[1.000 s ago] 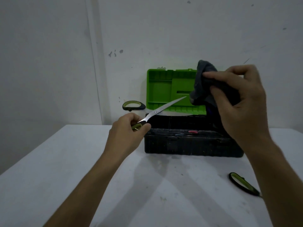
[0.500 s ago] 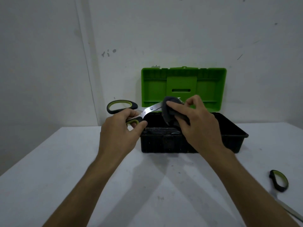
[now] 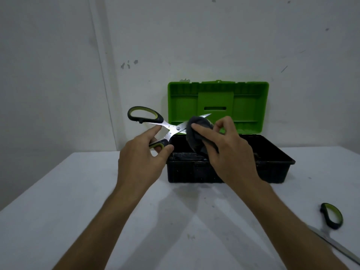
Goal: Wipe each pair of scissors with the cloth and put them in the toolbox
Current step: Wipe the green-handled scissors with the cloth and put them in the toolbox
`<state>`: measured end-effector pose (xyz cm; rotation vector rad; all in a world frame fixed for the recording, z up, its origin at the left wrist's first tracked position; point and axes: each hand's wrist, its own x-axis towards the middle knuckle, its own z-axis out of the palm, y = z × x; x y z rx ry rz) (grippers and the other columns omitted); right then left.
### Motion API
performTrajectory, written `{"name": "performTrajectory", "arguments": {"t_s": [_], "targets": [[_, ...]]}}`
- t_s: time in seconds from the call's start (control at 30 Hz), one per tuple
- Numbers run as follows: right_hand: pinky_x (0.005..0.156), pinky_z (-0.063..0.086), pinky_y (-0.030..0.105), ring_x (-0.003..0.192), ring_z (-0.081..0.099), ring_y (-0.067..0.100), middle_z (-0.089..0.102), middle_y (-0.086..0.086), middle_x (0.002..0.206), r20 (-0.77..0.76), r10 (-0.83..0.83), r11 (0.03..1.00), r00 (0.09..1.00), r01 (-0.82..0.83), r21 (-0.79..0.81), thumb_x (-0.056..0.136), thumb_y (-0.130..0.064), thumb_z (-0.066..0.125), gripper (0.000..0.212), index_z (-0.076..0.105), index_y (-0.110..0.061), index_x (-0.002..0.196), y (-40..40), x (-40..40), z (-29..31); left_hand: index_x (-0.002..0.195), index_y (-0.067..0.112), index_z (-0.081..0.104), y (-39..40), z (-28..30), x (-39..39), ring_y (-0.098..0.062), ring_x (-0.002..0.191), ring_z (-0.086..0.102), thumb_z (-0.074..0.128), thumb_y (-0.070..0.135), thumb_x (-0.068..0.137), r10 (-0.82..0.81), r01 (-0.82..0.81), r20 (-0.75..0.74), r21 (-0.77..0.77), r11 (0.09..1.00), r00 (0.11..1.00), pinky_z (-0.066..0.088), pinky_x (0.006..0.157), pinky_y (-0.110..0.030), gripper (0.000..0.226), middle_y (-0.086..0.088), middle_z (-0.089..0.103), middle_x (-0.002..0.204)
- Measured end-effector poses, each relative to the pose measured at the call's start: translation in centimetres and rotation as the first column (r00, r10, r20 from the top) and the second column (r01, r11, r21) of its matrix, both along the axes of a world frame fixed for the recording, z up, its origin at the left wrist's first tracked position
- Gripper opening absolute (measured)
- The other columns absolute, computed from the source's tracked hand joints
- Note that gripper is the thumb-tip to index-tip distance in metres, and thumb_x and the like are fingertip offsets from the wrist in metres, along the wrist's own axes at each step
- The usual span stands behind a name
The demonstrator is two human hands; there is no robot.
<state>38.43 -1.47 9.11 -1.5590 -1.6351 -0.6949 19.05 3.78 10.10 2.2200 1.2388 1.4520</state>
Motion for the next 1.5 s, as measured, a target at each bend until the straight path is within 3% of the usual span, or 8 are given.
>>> {"name": "performTrajectory", "arguments": {"t_s": [0.17,0.5,0.7,0.87,1.03,1.23,1.33,1.5], "targets": [[0.046,0.048,0.028,0.057,0.049,0.018,0.045,0.002,0.106,-0.085,-0.074,0.997,0.994,0.075,-0.001,0.095,-0.024,0.06,0.035,0.064,-0.033,0.13,-0.1,0.6,-0.1,0.139,0.035,0.052,0.4,-0.2,0.0,-0.014,0.084,0.061,0.072,0.038,0.083,-0.025,0.028,0.051,-0.05,0.998,0.998,0.04,0.071,-0.024,0.059,0.007,0.067,0.086],[0.045,0.036,0.02,0.056,0.041,0.013,0.047,0.002,0.102,0.019,0.04,0.996,0.999,-0.038,-0.08,0.09,-0.02,0.065,0.038,0.065,-0.031,0.126,0.1,-2.4,-1.0,0.143,0.036,0.047,0.5,-0.1,-0.2,-0.007,0.081,0.061,0.076,0.035,0.081,-0.066,0.07,0.095,-0.036,0.997,0.993,0.035,0.065,-0.004,0.068,0.008,0.064,0.08],[0.053,0.05,0.022,0.069,0.054,0.016,0.047,0.002,0.106,-0.03,0.143,0.989,0.989,-0.141,0.051,0.095,-0.024,0.059,0.038,0.06,-0.027,0.133,-1.3,-1.4,1.5,0.145,0.038,0.042,0.3,0.4,-0.4,-0.012,0.084,0.06,0.074,0.036,0.082,-0.051,0.053,0.064,-0.02,0.998,0.997,0.039,0.068,-0.02,0.07,0.006,0.059,0.078],[0.048,0.032,0.018,0.063,0.05,0.015,0.042,-0.008,0.099,0.004,0.055,0.99,0.998,-0.054,-0.128,0.096,-0.033,0.056,0.041,0.055,-0.043,0.136,-1.0,-2.3,0.9,0.144,0.038,0.042,0.2,0.1,-0.2,-0.014,0.081,0.059,0.074,0.034,0.082,-0.069,0.07,0.046,-0.028,0.997,0.997,0.041,0.065,-0.022,0.07,-0.001,0.058,0.078],[0.061,0.041,0.033,0.077,0.056,0.024,0.041,-0.006,0.1,-0.001,-0.097,0.936,0.995,0.091,-0.34,0.098,-0.037,0.051,0.041,0.05,-0.051,0.136,-1.1,-0.6,1.5,0.144,0.04,0.042,1.0,-0.5,-0.5,-0.011,0.075,0.055,0.072,0.031,0.084,-0.033,0.037,0.039,-0.118,0.992,0.999,0.04,0.063,-0.017,0.067,0.003,0.054,0.074],[0.058,0.044,0.03,0.074,0.053,0.018,0.041,-0.005,0.103,-0.033,-0.005,0.982,0.999,-0.001,-0.189,0.097,-0.034,0.054,0.043,0.051,-0.043,0.139,-1.6,-1.1,2.4,0.146,0.042,0.037,1.1,-0.9,0.2,-0.019,0.085,0.059,0.071,0.036,0.084,-0.041,0.046,0.033,-0.156,0.987,0.999,0.042,0.071,-0.03,0.071,0.001,0.056,0.079],[0.055,0.031,0.026,0.068,0.046,0.017,0.04,-0.004,0.109,0.051,0.006,0.961,0.999,0.009,-0.277,0.1,-0.037,0.048,0.045,0.042,-0.049,0.144,-1.2,-2.4,1.7,0.147,0.043,0.036,0.9,-0.8,0.4,-0.019,0.08,0.057,0.071,0.037,0.083,-0.075,0.079,0.035,-0.136,0.988,0.997,0.042,0.066,-0.03,0.073,0.0,0.054,0.077],[0.058,0.036,0.032,0.069,0.049,0.02,0.037,-0.007,0.105,0.064,-0.079,0.923,0.995,0.098,-0.372,0.102,-0.04,0.044,0.04,0.043,-0.057,0.138,-1.6,-1.0,2.0,0.144,0.047,0.036,1.6,-1.3,-0.1,-0.02,0.093,0.059,0.075,0.035,0.081,-0.079,0.107,0.12,-0.243,0.964,0.99,0.045,0.077,-0.031,0.076,-0.001,0.057,0.092]]}}
